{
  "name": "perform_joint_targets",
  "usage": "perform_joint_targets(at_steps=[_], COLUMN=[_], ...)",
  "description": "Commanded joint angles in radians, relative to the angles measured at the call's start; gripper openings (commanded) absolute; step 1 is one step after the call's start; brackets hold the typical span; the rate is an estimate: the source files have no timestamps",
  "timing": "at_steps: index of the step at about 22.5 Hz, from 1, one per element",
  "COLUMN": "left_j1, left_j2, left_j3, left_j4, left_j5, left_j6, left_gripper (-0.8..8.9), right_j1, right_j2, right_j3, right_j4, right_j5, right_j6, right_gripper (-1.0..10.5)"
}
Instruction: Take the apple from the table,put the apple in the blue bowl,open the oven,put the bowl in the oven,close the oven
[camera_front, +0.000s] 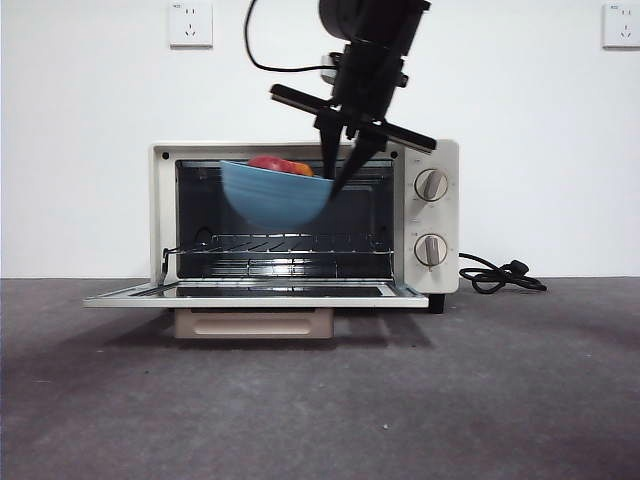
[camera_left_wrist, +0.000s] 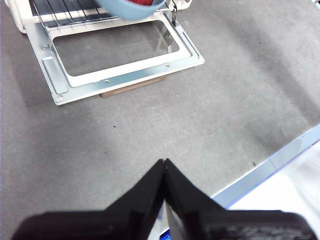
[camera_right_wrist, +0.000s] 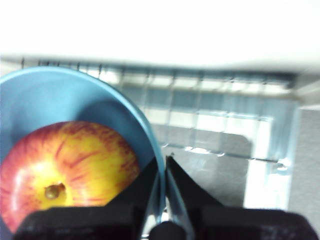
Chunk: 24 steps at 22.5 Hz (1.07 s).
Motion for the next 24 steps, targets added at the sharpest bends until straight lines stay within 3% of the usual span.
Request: perform_joint_targets(at_steps=[1,6,24], left_j1=[-0.002,-0.002,-0.002], left_j2=[-0.002,-0.002,-0.002], left_j3=[-0.006,-0.006,-0.006], left_j4=[0.009,-0.011,-0.012], left_j5=[0.000,0.000,0.000], left_j6=[-0.006,-0.006,-0.034], left_gripper=[-0.05,-0.05,-0.05], right_j1=[-0.033,-0.077,-0.083], right_j2=[0.027,0.028,0.033], right_j3=[0.006,0.006,0.006], right_j4=[-0.009,0.011,0.021], right_j5=[-0.005,-0.003,0.086], right_j6=[0.048,0.097,0.120], right_gripper=[-0.1,-0.1,-0.1])
